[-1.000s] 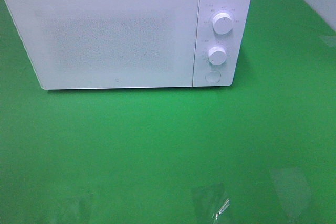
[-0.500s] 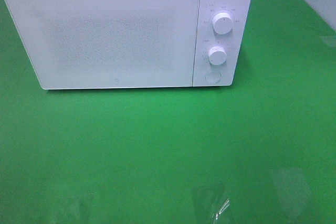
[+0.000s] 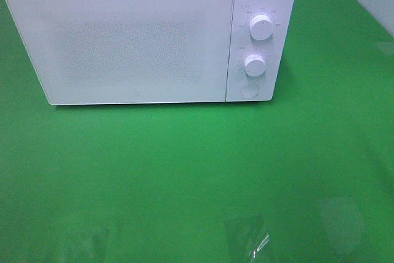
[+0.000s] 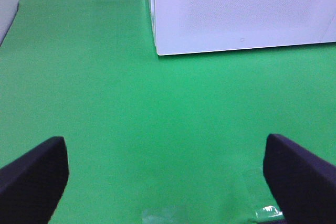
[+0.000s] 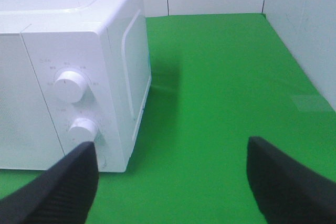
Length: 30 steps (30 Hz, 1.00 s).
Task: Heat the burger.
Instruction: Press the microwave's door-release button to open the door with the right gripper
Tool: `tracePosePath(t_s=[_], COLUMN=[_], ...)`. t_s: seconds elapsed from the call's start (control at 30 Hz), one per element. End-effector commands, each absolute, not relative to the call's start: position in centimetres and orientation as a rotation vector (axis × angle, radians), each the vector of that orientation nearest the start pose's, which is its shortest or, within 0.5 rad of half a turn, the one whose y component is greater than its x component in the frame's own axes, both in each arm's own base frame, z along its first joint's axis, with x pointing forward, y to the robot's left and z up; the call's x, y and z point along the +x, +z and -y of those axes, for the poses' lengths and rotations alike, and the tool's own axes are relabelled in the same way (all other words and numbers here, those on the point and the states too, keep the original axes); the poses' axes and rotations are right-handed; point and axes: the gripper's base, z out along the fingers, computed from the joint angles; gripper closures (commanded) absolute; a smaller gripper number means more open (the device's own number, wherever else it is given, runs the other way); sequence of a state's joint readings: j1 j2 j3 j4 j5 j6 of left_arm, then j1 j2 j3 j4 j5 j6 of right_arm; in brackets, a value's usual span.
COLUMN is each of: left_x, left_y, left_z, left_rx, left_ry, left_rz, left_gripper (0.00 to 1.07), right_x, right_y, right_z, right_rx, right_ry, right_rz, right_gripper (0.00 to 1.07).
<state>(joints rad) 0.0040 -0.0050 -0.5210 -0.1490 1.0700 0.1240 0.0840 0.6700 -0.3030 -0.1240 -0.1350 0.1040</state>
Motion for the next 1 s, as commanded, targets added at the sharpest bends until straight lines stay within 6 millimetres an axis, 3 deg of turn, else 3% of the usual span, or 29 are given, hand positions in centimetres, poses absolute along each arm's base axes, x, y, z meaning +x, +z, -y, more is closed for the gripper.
tracePosePath(t_s=[0.03,0.23,0.37,0.43,0.53,0.57,0.6,0.67,0.83,1.0], left_x=[-1.1,-1.1,-1.1,-1.1,-1.1,-1.1,-1.1,-1.1,-1.1,-1.1], left_y=[28.3,28.3,28.3,28.3,28.3,28.3,28.3,28.3,28.3,28.3], left_z=[1.2,1.2,1.2,1.2,1.2,1.2,1.2,1.2,1.2,1.2], left_rx=[0.122,0.122,0.122,0.122,0.122,0.122,0.122,0.122,0.122,0.122], left_ry=[-0.095,-0.095,-0.095,-0.095,-0.095,-0.095,-0.095,-0.095,-0.095,-0.095], left_rz=[-1.995,-1.995,-1.995,-1.995,-1.995,-1.995,-1.995,-1.995,-1.995,-1.995], left_gripper=[0.14,0.14,0.14,0.14,0.14,0.14,0.14,0.14,0.14,0.14], right_x=[14.9,17.1,18.4,19.4,19.6,19.8,19.8,20.3,20.5,21.1], right_y=[26.9,26.4,25.6,24.6,24.2,23.6,23.6,22.4,21.5,19.8], right_z=[-1.5,-1.8,-2.0,-2.2,-2.2,-2.3,-2.3,-2.2,-2.5,-4.4], right_rx=[-0.102,-0.077,-0.08,-0.082,-0.082,-0.082,-0.082,-0.045,0.026,0.089], right_ry=[0.08,0.118,0.128,0.142,0.147,0.152,0.152,0.161,0.171,0.215], right_rz=[-1.66,-1.602,-1.593,-1.565,-1.558,-1.554,-1.554,-1.562,-1.581,-1.606], right_gripper=[0.34,0.42,0.55,0.74,0.8,0.89,0.89,1.0,1.04,1.06])
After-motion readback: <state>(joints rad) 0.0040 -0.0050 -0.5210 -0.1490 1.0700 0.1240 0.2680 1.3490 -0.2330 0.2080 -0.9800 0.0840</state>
